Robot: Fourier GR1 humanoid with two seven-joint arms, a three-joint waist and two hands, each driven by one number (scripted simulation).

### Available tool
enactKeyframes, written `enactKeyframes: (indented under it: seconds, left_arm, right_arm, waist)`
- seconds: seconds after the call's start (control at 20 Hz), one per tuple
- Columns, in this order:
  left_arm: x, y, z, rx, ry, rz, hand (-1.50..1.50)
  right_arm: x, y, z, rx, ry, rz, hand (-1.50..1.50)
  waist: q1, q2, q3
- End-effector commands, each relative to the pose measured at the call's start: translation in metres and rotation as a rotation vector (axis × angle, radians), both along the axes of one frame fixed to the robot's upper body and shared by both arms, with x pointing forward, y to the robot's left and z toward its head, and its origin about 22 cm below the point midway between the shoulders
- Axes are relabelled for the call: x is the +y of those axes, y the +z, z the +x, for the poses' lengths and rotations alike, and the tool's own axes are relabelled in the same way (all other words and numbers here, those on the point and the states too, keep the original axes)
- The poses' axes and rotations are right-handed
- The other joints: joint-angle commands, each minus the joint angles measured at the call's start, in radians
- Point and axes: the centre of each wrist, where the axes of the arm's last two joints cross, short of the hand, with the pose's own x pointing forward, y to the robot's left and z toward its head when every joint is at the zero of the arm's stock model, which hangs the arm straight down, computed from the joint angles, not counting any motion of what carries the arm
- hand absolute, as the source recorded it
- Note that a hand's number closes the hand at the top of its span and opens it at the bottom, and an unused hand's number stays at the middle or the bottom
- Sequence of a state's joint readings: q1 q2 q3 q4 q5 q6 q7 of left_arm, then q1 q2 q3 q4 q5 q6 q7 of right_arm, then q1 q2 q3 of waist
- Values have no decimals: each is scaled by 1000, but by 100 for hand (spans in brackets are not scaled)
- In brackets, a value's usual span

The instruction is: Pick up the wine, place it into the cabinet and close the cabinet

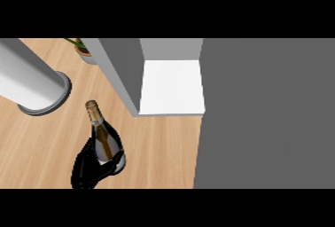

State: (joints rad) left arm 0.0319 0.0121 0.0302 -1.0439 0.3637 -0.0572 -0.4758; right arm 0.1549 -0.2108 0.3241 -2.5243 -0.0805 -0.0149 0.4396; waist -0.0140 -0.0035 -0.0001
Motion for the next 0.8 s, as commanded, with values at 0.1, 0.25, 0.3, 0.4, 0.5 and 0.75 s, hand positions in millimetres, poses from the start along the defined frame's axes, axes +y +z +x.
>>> enactKeyframes:
  seconds: [0.1,0.25,0.3,0.4,0.5,0.75]
  left_arm:
    - [-19,-1,6,-39,3,67,150]
    - [-2,2,24,-60,9,61,150]
    - [6,3,14,-89,-2,48,150]
    - [12,-4,-9,-133,23,59,150]
    - [38,1,-15,-186,10,34,150]
    - [44,14,-1,-275,-6,16,150]
  right_arm:
    - [-7,33,-43,-53,61,51,-150]
    - [-7,31,-46,-58,45,71,-150]
    - [-3,30,-39,-60,51,74,-150]
    - [-7,33,-53,-58,54,72,-150]
    - [-6,28,-39,-52,47,50,-150]
    - [-8,34,-45,-74,60,77,-150]
  waist:
    - [4,1,-1]
    - [-2,2,-1]
    - [6,1,-1]
    - [1,-2,0]
    - [10,0,0]
    - [6,0,0]
